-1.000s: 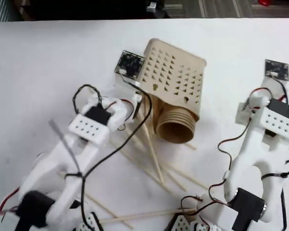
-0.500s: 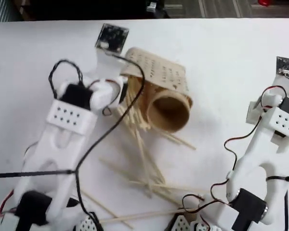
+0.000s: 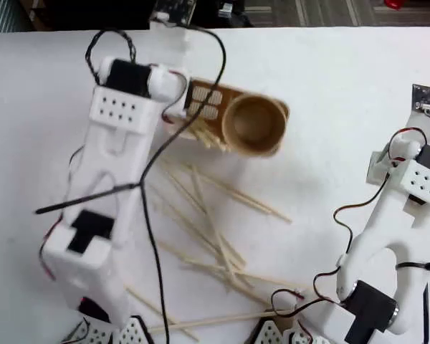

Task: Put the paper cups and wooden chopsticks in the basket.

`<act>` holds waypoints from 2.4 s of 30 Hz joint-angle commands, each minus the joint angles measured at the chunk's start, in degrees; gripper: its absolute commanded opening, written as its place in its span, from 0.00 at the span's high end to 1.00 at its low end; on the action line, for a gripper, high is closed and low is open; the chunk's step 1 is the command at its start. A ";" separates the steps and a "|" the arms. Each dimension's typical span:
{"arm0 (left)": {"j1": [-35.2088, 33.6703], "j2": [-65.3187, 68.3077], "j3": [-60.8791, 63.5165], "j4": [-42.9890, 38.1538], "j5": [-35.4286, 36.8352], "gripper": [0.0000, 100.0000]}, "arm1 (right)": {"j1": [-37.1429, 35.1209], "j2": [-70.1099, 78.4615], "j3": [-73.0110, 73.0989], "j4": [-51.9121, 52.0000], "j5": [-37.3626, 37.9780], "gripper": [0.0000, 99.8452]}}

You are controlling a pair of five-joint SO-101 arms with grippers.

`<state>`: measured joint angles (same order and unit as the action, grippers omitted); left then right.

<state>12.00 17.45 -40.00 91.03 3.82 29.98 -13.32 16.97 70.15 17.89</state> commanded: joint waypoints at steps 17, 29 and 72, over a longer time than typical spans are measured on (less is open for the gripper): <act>-3.47 32.75 -51.78 7.38 0.26 0.79 | -1.80 -2.15 -0.18 0.13 0.09 0.98; -1.98 32.92 -50.37 -2.37 0.26 0.79 | -1.89 -2.15 0.35 0.13 -0.09 0.98; 0.84 33.01 -34.02 -9.32 1.76 0.83 | -42.77 -2.77 -0.53 6.46 2.64 0.98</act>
<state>10.15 51.21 -73.58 82.68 5.05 -12.31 -13.49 18.90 78.86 22.02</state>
